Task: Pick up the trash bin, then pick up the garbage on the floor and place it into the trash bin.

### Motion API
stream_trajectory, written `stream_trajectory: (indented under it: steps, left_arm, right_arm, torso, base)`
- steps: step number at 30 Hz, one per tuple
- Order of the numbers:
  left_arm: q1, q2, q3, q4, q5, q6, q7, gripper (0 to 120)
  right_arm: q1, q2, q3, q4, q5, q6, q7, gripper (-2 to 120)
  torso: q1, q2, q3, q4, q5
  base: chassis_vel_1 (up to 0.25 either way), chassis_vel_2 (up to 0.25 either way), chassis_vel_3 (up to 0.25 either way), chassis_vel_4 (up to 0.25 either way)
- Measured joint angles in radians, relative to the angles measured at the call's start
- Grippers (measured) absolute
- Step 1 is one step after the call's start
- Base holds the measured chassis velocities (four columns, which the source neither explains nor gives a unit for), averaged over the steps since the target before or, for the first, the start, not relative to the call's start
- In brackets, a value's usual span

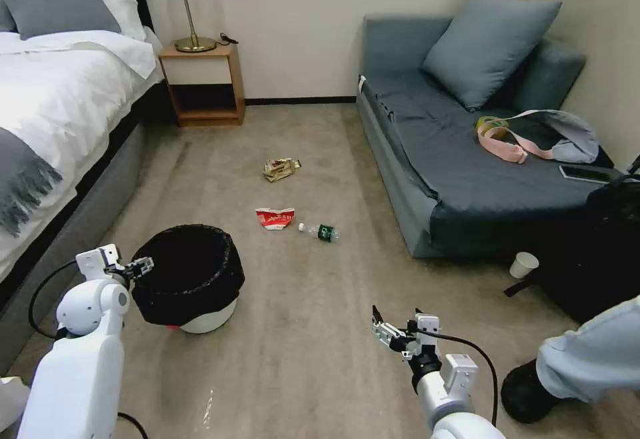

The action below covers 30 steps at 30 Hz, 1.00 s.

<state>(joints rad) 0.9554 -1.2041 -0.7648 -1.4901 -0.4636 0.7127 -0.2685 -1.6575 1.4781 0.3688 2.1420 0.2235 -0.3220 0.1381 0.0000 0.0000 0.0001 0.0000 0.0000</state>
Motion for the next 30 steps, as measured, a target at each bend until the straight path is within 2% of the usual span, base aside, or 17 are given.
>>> stream_trajectory:
  steps: [7,9,11,14,15,18,20,23,25,27,30]
  left_arm:
    - [-0.053,-0.002,0.018,0.082,0.026,-0.007,0.016,96]
    - [-0.072,-0.011,0.024,0.115,0.043,-0.007,0.023,86]
    - [-0.073,-0.012,0.025,0.119,0.045,-0.007,0.024,84]
    - [-0.083,-0.032,0.03,0.144,0.062,-0.008,0.033,68]
    - [-0.083,-0.032,0.03,0.144,0.062,-0.008,0.033,68]
    - [-0.085,-0.049,0.027,0.155,0.073,-0.013,0.037,54]
    - [-0.085,-0.053,0.027,0.157,0.076,-0.013,0.038,51]
    - [-0.084,-0.065,0.023,0.155,0.081,-0.017,0.039,36]
    - [-0.082,-0.068,0.021,0.152,0.082,-0.018,0.039,34]
    - [-0.073,-0.075,0.016,0.138,0.083,-0.023,0.039,23]
    - [-0.064,-0.08,0.011,0.126,0.084,-0.027,0.039,19]
  right_arm:
    - [0.016,0.01,-0.014,-0.021,0.001,-0.006,0.0,100]
    - [0.021,0.013,-0.023,-0.029,0.002,-0.009,0.0,100]
    - [0.022,0.013,-0.025,-0.029,0.003,-0.01,0.0,100]
    - [0.029,0.011,-0.03,-0.026,0.02,-0.029,-0.001,100]
    - [0.029,0.011,-0.03,-0.026,0.02,-0.029,-0.001,100]
    - [0.032,0.004,-0.031,-0.009,0.043,-0.052,-0.001,100]
    - [0.033,0.002,-0.031,-0.007,0.047,-0.056,-0.001,100]
    - [0.034,-0.007,-0.026,-0.006,0.056,-0.06,-0.002,100]
    - [0.034,-0.011,-0.024,-0.006,0.059,-0.06,-0.002,100]
    - [0.032,-0.019,-0.022,-0.003,0.067,-0.06,-0.002,100]
    - [0.032,-0.024,-0.022,-0.001,0.073,-0.061,-0.002,100]
  torso:
    - [0.0,0.0,0.0,0.0,0.0]
    - [0.0,0.0,0.0,0.0,0.0]
    - [0.0,0.0,0.0,0.0,0.0]
    - [0.0,0.0,0.0,0.0,0.0004]
    - [0.0,0.0,0.0,0.0,0.0004]
    - [0.0,0.0,0.0,0.0001,0.0012]
    - [0.0,0.0,0.0,0.0001,0.0015]
    - [0.0,0.0,0.0,0.0005,0.0017]
    - [0.0,0.0,0.0,0.0006,0.0015]
    - [0.0,0.0,0.0,0.0006,0.0009]
    - [0.0,0.0,0.0,0.0005,0.0005]
  base:
    - [0.0,0.0,0.0,0.0]
    - [0.0,0.0,0.0,0.0]
    - [0.0,0.0,0.0,0.0]
    - [0.0,0.0,0.0,0.0]
    - [0.0,0.0,0.0,0.0]
    - [0.0,0.0,0.0,0.0]
    - [0.0,0.0,0.0,0.0]
    - [0.0,0.0,0.0,0.0]
    - [0.0,0.0,0.0,0.0]
    - [0.0,0.0,0.0,0.0]
    - [0.0,0.0,0.0,0.0]
